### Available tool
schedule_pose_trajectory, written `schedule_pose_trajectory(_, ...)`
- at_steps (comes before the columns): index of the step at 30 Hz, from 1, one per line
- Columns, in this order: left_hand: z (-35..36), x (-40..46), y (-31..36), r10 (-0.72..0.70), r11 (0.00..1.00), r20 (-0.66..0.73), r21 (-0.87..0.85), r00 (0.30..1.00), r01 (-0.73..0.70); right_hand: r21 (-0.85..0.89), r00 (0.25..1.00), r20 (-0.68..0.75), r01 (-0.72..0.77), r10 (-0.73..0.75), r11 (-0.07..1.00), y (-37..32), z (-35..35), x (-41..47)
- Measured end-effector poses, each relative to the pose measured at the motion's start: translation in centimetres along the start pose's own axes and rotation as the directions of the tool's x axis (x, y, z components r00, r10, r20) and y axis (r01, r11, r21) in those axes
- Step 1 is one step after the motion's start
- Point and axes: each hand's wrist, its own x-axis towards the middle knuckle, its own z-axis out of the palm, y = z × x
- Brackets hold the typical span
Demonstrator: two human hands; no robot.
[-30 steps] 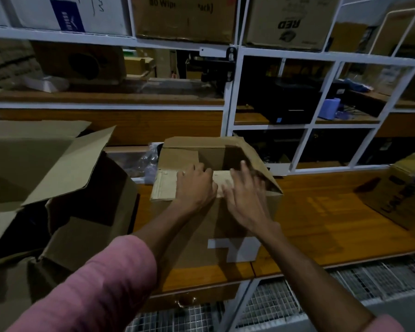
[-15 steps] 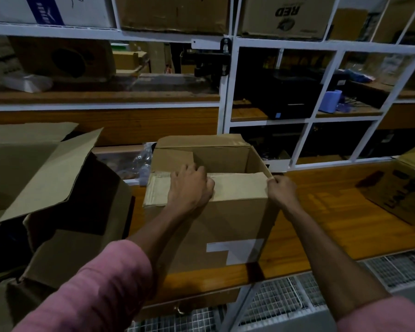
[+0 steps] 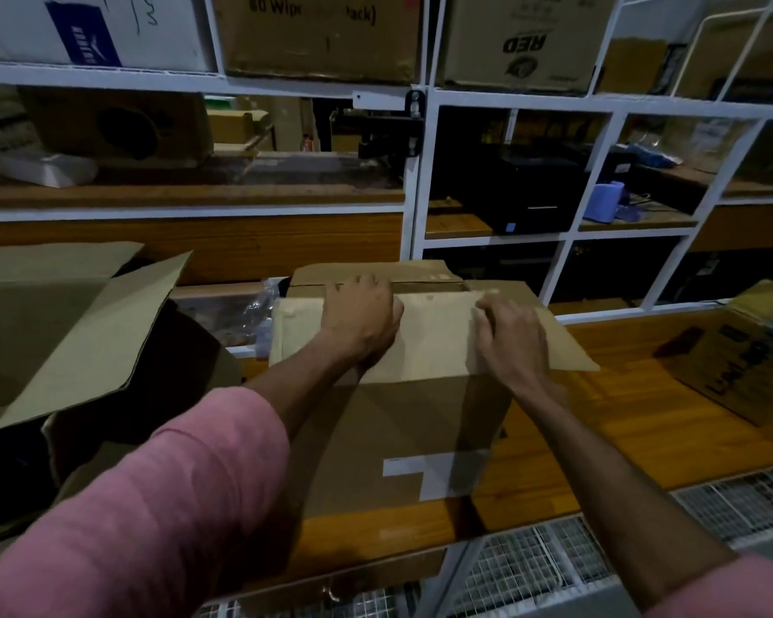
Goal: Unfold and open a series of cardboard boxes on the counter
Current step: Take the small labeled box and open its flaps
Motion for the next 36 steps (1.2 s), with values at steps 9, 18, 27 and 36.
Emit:
schedule_pose_trajectory(9, -9.7, 0.3, 4.8, 0.044, 0.997, 0.460, -0.074, 0.887, -0.012, 0.078, 0.887, 0.454, 0.054, -0.084, 0.995, -7.6, -8.1, 4.9)
schedule_pose_trajectory(18, -4.3, -4.4, 4.5, 0.247, 0.935, 0.706, -0.353, 0.663, 0.028, -0.026, 0.376, 0.926, -0.036, 0.038, 0.999, -7.1, -7.4, 1.0)
schedule_pose_trajectory(27, 0.4, -8.2, 6.0, 0.159, 0.984, 0.364, -0.131, 0.918, -0.119, -0.112, 0.797, 0.604, 0.100, -0.013, 0.989, -4.5, -2.0, -5.9)
schedule_pose_trajectory(36, 1.4, -6.9, 3.5, -0.084, 0.996, 0.547, 0.024, 0.833, 0.085, -0.115, 0.825, 0.563, 0.127, -0.041, 0.985, -4.0, -1.3, -5.7)
